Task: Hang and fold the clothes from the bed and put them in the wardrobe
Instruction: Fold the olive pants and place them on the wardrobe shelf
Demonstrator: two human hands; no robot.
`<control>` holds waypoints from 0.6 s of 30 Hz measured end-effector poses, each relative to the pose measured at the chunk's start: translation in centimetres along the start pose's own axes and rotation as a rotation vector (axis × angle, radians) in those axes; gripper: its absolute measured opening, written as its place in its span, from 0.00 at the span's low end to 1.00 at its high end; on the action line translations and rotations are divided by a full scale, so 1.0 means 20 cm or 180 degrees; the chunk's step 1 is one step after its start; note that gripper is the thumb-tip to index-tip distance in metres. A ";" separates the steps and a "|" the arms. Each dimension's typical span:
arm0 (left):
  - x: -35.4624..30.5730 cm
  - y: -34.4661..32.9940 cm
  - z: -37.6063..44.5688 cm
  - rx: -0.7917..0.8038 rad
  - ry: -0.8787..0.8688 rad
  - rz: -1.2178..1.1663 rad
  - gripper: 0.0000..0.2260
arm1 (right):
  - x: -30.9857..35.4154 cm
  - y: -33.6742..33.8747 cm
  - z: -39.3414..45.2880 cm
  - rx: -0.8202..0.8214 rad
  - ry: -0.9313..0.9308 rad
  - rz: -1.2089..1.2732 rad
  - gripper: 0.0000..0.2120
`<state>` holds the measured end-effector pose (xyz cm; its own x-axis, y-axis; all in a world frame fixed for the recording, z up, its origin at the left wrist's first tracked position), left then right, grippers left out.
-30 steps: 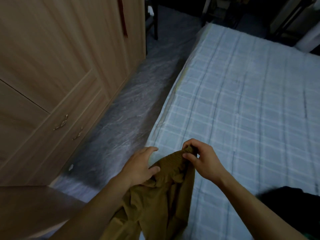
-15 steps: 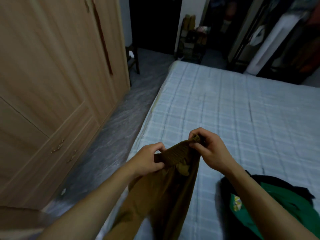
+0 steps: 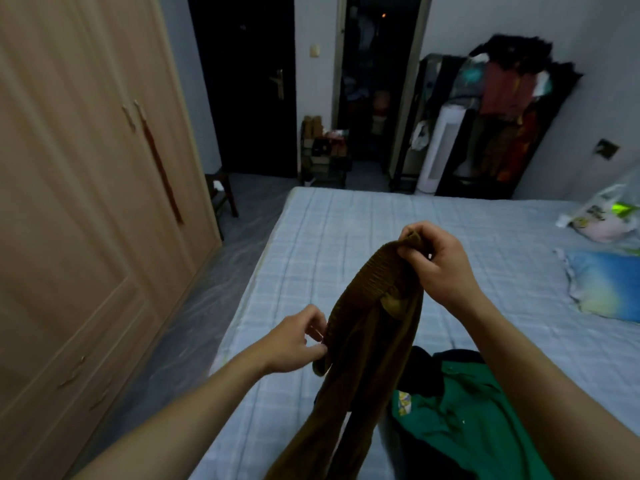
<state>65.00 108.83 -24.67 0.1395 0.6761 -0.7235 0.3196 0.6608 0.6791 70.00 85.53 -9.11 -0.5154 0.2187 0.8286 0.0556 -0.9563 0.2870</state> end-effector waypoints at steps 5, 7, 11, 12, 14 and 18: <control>-0.15 -0.17 0.11 -0.0231 0.0028 0.0072 0.22 | 0.06 0.19 -0.07 -0.0253 0.0022 0.0048 0.09; -0.20 -0.21 0.16 -0.0385 -0.0008 0.0166 0.16 | 0.07 0.24 -0.11 -0.0283 0.0005 0.0046 0.09; -0.28 -0.29 0.22 -0.0469 -0.0004 0.0329 0.10 | 0.10 0.33 -0.17 -0.0343 0.0006 -0.0008 0.09; -0.29 -0.31 0.23 -0.0470 -0.0003 0.0377 0.08 | 0.10 0.34 -0.19 -0.0361 0.0015 -0.0015 0.08; -0.29 -0.33 0.23 -0.0418 0.0004 0.0373 0.05 | 0.11 0.37 -0.22 -0.0401 -0.0007 -0.0006 0.08; -0.28 -0.17 0.21 -0.0749 0.0046 0.0217 0.09 | 0.11 0.46 -0.28 -0.0532 -0.0141 0.0150 0.07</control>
<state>67.09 101.52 -23.49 0.1393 0.7252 -0.6743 0.0827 0.6701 0.7377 64.67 76.21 -7.33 -0.4772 0.1777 0.8606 -0.0660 -0.9838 0.1666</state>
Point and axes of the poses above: each hand's wrist, its own z-axis towards the middle knuckle, its own y-axis out of the back of the hand, x = y × z, the point moved 6 cm from there along z, towards the middle knuckle, and after that the axes turned 8 degrees about z, right-handed, at the moved point
